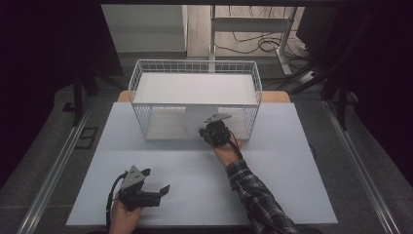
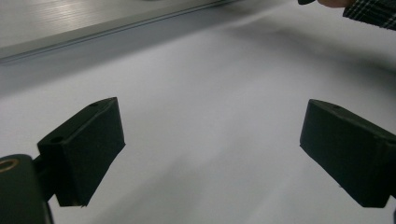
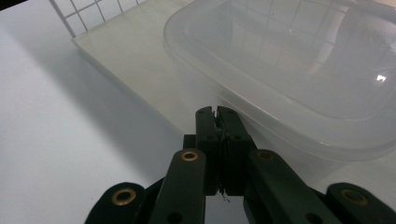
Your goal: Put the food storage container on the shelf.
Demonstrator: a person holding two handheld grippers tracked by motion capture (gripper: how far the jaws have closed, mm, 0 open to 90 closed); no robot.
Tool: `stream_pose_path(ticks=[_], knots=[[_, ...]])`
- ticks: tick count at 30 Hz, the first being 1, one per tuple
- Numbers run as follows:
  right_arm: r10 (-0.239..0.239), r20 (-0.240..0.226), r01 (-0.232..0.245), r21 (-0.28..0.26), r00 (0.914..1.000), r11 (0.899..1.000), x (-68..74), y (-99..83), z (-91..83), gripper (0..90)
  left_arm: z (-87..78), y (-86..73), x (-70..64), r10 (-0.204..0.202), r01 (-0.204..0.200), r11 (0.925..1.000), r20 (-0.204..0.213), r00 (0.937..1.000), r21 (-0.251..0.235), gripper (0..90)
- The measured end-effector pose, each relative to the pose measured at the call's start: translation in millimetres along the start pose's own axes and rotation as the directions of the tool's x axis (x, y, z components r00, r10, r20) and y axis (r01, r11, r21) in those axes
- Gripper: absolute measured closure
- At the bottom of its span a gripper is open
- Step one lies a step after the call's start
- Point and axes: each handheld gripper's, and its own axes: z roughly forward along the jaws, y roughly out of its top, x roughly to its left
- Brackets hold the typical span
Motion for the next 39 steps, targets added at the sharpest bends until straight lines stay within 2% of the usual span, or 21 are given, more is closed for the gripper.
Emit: stream_pose_path(ticks=[5,13,24,34,39], knots=[[0.009,-0.008,-0.009,-0.001,0.9999,1.0,-1.1,0.1,-1.1,83.7,-1.0,0.5,1.1,-0.024,0.024,0.9997,0.012,0.9996,0.005,6.0],[0.025,-0.053,-0.026,-0.012,0.9983,1.0,5.2,-1.8,-11.0,65.8,-1.8,1.3,0.5,-0.043,0.043,0.9989,0.021,0.9989,0.02,5.8],[-0.014,-0.099,0.013,-0.006,0.995,1.0,17.7,-10.3,-31.5,47.2,-0.3,1.4,-1.2,-0.038,0.037,0.9988,0.022,0.999,0.031,4.8],[-0.053,-0.12,0.051,-0.018,0.9913,0.999,27.2,-18.2,-53.9,33.9,-0.4,2.0,-0.8,-0.058,0.057,0.9975,0.04,0.9975,0.042,5.2],[-0.05,-0.13,0.048,-0.023,0.9902,0.999,29.3,-26.0,-62.9,27.8,0.0,1.9,-0.9,-0.064,0.062,0.997,0.049,0.9968,0.046,5.2]])
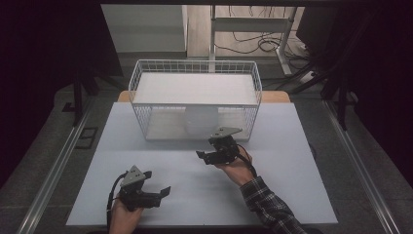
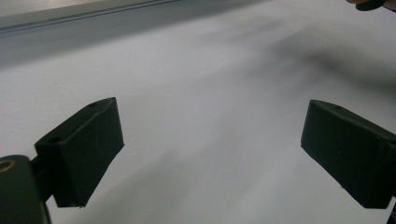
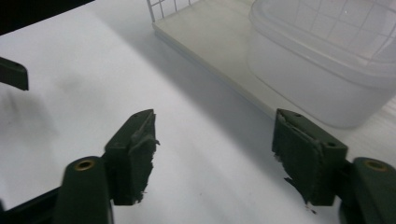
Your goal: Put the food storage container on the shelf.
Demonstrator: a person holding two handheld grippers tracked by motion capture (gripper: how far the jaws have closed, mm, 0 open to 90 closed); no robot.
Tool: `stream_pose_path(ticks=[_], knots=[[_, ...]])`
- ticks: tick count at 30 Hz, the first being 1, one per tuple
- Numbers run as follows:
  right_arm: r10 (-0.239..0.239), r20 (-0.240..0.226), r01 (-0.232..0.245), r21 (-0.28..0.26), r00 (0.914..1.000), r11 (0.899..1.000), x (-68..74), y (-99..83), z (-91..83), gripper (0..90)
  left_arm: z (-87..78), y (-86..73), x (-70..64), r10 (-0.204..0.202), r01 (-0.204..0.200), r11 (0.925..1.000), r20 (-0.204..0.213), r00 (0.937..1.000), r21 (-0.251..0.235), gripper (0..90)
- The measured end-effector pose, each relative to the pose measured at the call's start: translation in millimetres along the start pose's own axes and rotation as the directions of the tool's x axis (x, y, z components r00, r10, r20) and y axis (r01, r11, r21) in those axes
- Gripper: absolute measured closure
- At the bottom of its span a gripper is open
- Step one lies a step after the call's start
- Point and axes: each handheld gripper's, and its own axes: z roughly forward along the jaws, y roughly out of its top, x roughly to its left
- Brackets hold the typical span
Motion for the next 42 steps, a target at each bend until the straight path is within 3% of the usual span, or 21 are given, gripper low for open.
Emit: stream_pose_path(ticks=[17,28,42], knots=[[-0.028,-0.008,0.028,0.011,0.9996,1.0,8.2,-33.7,-19.0,4.9,3.3,-1.3,0.1,0.018,-0.018,0.9996,-0.013,0.9997,0.021,4.7],[-0.03,0.0,0.03,0.005,0.9995,1.0,13.8,-51.1,-39.3,2.6,5.4,-1.9,0.8,0.024,-0.023,0.9992,-0.01,0.9997,0.034,3.8],[-0.036,0.04,0.036,-0.005,0.9986,0.999,15.2,-70.9,-70.3,2.6,5.0,-2.2,1.5,0.026,-0.026,0.9996,-0.014,0.9996,0.011,2.6]])
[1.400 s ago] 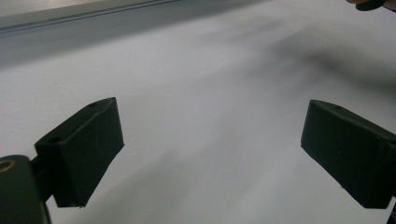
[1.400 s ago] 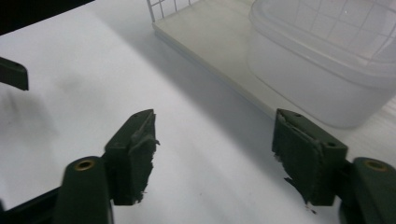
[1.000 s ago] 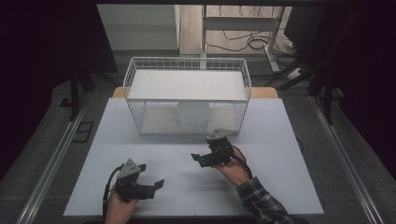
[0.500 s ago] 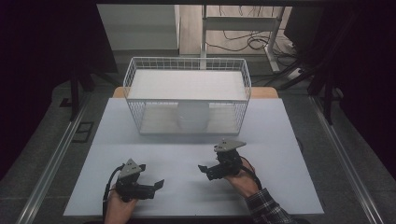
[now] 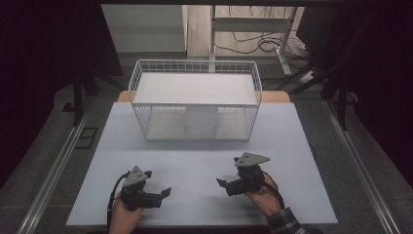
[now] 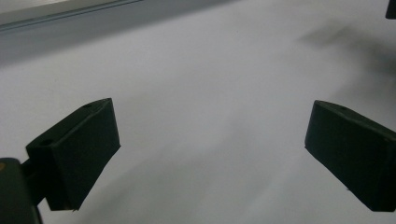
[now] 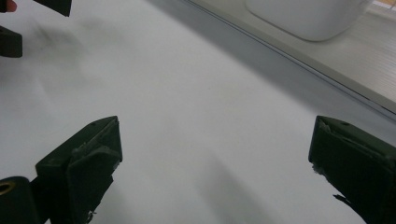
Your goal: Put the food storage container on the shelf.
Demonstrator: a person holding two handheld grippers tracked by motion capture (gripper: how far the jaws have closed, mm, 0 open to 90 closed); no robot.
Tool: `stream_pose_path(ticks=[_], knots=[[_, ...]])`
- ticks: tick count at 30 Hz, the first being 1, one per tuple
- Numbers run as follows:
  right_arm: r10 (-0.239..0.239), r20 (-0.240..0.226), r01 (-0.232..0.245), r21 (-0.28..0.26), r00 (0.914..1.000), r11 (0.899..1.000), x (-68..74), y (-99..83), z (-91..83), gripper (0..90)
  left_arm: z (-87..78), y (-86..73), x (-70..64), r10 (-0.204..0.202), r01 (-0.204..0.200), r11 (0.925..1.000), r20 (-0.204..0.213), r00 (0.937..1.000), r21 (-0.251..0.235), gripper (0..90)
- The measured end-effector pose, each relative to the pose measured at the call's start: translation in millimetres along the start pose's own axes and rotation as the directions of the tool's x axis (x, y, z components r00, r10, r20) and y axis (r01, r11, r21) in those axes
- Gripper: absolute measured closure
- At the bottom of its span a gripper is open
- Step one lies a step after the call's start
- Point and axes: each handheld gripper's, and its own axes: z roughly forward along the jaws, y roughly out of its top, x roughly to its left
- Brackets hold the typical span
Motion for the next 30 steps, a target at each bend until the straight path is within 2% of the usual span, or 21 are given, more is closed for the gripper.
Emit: stream_pose_path(ticks=[6,15,24,30], knots=[[0.026,0.006,-0.026,0.004,0.9996,1.0,0.1,-9.6,-12.8,2.6,-1.3,0.0,1.5,-0.008,0.008,0.9999,0.008,0.9999,-0.015,2.5],[0.056,0.044,-0.056,-0.003,0.9975,0.998,-2.4,-23.6,-32.7,2.5,-0.9,-0.2,1.5,-0.003,0.003,0.9999,0.003,1.0,-0.015,2.4],[0.091,0.107,-0.09,-0.014,0.99,0.996,-7.6,-36.5,-54.7,2.3,-0.9,-0.4,1.7,0.012,-0.012,0.9996,-0.006,0.9999,-0.025,1.9],[0.115,0.143,-0.114,-0.017,0.9831,0.993,-9.7,-46.9,-66.2,1.2,1.6,-1.0,0.1,0.036,-0.036,0.9993,-0.023,0.9991,-0.009,1.7]])
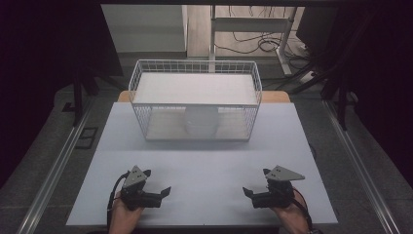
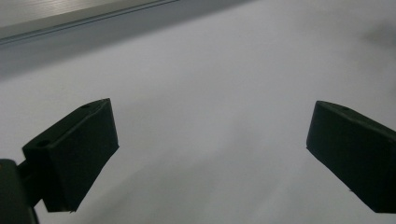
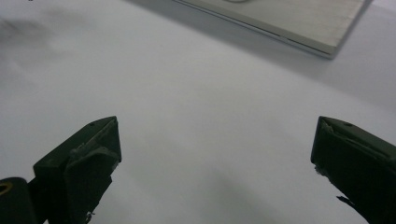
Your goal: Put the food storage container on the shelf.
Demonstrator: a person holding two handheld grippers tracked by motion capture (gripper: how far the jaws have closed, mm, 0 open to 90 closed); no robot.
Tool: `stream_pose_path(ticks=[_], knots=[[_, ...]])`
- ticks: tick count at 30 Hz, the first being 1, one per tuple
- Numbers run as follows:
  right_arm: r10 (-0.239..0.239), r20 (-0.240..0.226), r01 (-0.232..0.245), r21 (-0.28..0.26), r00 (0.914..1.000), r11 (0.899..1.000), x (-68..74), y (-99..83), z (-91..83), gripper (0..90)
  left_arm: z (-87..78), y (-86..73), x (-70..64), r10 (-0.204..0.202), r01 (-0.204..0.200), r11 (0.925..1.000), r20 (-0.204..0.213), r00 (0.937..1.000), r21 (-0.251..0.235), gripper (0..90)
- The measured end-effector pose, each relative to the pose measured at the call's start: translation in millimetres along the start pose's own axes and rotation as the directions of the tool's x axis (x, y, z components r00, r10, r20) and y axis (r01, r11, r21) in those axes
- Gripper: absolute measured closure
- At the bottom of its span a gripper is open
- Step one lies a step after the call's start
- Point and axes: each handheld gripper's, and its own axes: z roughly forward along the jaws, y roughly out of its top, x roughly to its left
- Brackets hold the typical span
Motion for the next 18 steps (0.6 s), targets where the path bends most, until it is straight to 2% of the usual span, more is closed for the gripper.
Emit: stream_pose_path(ticks=[7,13,18], knots=[[0.015,0.039,-0.016,0.032,0.9991,0.999,-3.0,-15.2,-4.7,0.0,3.5,-1.3,-0.8,0.021,-0.02,0.9992,-0.022,0.9995,0.034,1.3],[0.036,0.044,-0.04,0.079,0.9984,0.996,-5.2,-22.4,-3.2,0.0,7.3,-2.7,-1.0,0.026,-0.024,0.9971,-0.032,0.9991,0.073,1.2],[0.036,0.047,-0.041,0.131,0.9983,0.99,-5.8,-25.8,2.3,0.0,9.7,-3.4,-1.6,0.03,-0.027,0.9952,-0.031,0.9991,0.094,1.1]])
